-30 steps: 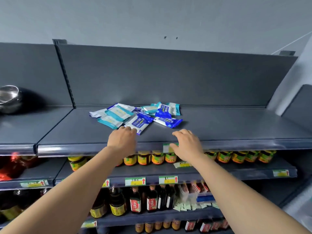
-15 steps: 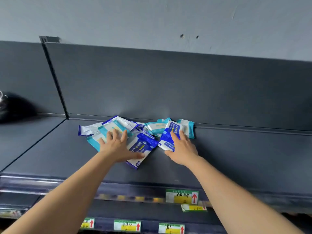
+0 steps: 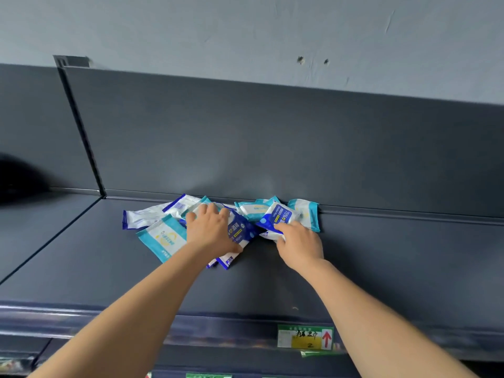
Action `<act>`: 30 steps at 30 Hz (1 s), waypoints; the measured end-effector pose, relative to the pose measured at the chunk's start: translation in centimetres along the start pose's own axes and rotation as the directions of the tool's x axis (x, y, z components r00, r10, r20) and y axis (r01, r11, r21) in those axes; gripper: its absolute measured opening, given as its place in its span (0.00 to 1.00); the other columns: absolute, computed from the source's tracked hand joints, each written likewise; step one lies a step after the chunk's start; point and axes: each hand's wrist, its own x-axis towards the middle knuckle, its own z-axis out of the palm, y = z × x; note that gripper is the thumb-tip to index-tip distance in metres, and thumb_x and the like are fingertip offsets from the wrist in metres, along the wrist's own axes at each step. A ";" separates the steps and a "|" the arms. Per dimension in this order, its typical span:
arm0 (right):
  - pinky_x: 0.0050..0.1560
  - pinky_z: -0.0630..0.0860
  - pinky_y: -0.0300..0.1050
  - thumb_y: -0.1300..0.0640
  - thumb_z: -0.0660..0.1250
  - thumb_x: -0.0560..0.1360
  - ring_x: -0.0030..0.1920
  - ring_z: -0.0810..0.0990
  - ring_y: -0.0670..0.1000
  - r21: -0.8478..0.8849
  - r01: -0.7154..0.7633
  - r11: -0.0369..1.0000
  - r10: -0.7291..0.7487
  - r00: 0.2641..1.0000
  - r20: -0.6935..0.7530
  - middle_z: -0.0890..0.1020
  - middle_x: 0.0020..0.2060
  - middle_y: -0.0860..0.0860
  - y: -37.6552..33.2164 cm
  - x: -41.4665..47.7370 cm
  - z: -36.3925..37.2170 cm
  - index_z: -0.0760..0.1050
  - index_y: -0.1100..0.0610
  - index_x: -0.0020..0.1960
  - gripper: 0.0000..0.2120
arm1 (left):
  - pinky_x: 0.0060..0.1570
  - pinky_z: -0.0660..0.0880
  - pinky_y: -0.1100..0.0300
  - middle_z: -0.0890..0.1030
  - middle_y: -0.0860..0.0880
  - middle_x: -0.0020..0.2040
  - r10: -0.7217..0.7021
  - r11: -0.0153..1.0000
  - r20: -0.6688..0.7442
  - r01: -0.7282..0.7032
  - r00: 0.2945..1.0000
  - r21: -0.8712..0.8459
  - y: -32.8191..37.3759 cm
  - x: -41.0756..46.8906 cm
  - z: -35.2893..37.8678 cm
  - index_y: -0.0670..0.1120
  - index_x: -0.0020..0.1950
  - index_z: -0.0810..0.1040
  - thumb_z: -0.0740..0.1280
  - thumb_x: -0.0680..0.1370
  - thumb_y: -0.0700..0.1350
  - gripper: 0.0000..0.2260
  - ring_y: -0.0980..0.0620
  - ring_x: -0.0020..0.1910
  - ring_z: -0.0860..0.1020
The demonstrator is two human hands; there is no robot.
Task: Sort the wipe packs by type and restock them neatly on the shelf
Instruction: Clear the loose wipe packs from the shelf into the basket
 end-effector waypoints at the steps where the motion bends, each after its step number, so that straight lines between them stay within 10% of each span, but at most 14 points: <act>1: 0.47 0.75 0.46 0.52 0.59 0.80 0.54 0.79 0.56 0.011 -0.005 1.000 0.005 1.000 -0.010 0.76 0.59 0.52 -0.1 -0.2 0.0 0.72 0.49 0.64 0.13 | 0.69 0.55 0.43 0.61 0.44 0.73 -0.037 0.999 0.027 0.037 0.999 0.001 -0.6 0.1 0.0 0.52 0.72 0.60 0.69 0.61 0.72 0.46 0.43 0.74 0.56; 5: 0.48 0.76 0.46 0.53 0.58 0.80 0.54 0.79 0.55 0.038 -0.015 0.999 0.016 0.999 -0.030 0.76 0.59 0.52 -0.3 -1.0 0.1 0.71 0.48 0.66 0.15 | 0.70 0.54 0.44 0.58 0.42 0.74 -0.156 0.971 0.208 0.189 0.966 -0.149 -2.0 0.3 -0.2 0.50 0.77 0.49 0.70 0.56 0.75 0.59 0.40 0.74 0.55; 10: 0.50 0.75 0.47 0.53 0.60 0.80 0.56 0.78 0.54 0.140 -0.047 0.989 0.058 0.996 -0.075 0.76 0.61 0.50 -0.7 -2.4 0.2 0.72 0.48 0.68 0.17 | 0.56 0.70 0.52 0.68 0.44 0.65 -0.102 0.898 0.088 0.130 0.991 -0.420 -0.6 -0.6 -0.6 0.46 0.72 0.59 0.78 0.63 0.59 0.46 0.43 0.61 0.73; 20: 0.48 0.76 0.48 0.59 0.64 0.77 0.54 0.79 0.54 0.380 -0.134 0.915 0.265 0.911 -0.317 0.79 0.60 0.49 -2.5 -8.2 -2.2 0.76 0.52 0.66 0.17 | 0.35 0.68 0.57 0.79 0.50 0.42 -0.052 0.554 -0.046 -0.009 0.998 -0.832 1.5 -4.5 -1.3 0.46 0.46 0.72 0.75 0.69 0.46 0.14 0.48 0.41 0.77; 30: 0.47 0.73 0.40 0.60 0.64 0.77 0.52 0.80 0.49 0.447 -0.251 0.859 0.460 0.762 -0.455 0.79 0.58 0.48 -0.6 -19.0 -4.8 0.76 0.52 0.65 0.17 | 0.47 0.80 0.46 0.83 0.53 0.45 0.175 0.225 0.010 -0.030 0.984 -0.974 7.6 -12.1 -1.8 0.50 0.48 0.73 0.75 0.71 0.47 0.13 0.53 0.43 0.82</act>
